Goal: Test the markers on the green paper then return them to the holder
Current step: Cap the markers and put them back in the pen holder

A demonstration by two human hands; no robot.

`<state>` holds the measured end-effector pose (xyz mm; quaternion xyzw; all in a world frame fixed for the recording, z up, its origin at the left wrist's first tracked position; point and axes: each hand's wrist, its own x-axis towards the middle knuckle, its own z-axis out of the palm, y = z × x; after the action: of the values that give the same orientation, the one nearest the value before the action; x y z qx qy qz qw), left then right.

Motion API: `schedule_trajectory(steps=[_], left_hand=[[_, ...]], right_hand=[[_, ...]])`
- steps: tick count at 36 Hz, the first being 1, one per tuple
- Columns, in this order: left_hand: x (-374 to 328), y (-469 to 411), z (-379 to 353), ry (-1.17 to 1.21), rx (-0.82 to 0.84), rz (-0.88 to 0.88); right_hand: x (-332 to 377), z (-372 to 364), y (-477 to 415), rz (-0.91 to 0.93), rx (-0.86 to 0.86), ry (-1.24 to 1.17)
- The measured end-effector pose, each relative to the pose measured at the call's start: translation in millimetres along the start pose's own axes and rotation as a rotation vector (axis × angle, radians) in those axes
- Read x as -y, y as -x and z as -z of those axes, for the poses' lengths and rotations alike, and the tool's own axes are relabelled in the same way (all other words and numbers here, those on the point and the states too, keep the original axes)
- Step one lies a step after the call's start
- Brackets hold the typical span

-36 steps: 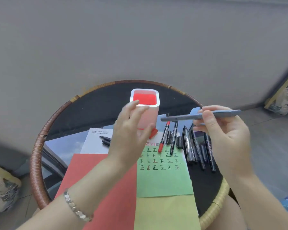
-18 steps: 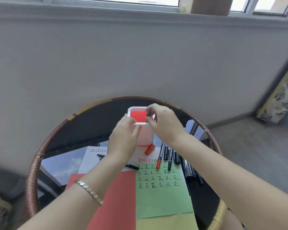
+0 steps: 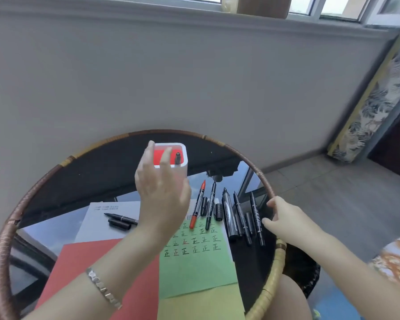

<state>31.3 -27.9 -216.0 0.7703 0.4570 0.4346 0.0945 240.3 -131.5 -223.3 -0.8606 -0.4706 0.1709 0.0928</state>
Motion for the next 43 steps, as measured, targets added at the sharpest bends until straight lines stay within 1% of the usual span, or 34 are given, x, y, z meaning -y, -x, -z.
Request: schedule_trajectory(steps=[2,5,8,10,12,15,17,20,24,26,29,34,35,38,40,43], left_hand=[[-11,10,-9,0.033,0.043,-0.101],[-28,24,-24,0.062,0.171,-0.196],[-41,33,-39,0.018,0.316,-0.338],[-52,36,-47,-0.007,0.485,-0.341],[-58,36,-58,-0.046,0.654,-0.289],[-65,34,-72,-0.122,0.771,-0.253],[-66,34,-78,-0.148,0.809,-0.245],[-63,36,-82,-0.158,0.754,-0.243],[-64,37,-82,-0.117,0.668,-0.238],[-68,37,-75,0.006,0.556,-0.213],[-72,31,-55,0.315,0.428,-0.03],[-58,20,-19,0.648,0.228,0.194],[-53,19,-12,0.679,0.191,0.235],[-36,19,4,0.663,0.122,0.329],[-26,21,12,0.701,0.124,0.432],[-15,25,24,0.805,0.187,0.624]], right_hand=[[-4,-6,-2,-0.005,-0.011,-0.008],[-7,-10,-6,0.011,-0.064,-0.037],[-6,-14,-6,0.042,-0.108,-0.105],[-4,-16,-6,0.071,-0.129,-0.13],[-3,-18,-5,0.088,-0.131,-0.127],[-3,-18,-3,0.089,-0.118,-0.139],[-4,-18,-2,0.091,-0.101,-0.121],[-6,-18,-2,0.08,-0.109,-0.133],[-13,-16,-2,0.016,-0.15,-0.312],[-16,-12,1,0.022,-0.174,-0.401],[-18,-5,7,0.059,-0.192,-0.507],[-10,1,19,0.138,-0.152,-0.646],[-7,1,21,0.163,-0.149,-0.663],[5,-1,26,0.215,-0.154,-0.663],[15,-3,28,0.245,-0.148,-0.691],[33,-5,33,0.296,-0.157,-0.703]])
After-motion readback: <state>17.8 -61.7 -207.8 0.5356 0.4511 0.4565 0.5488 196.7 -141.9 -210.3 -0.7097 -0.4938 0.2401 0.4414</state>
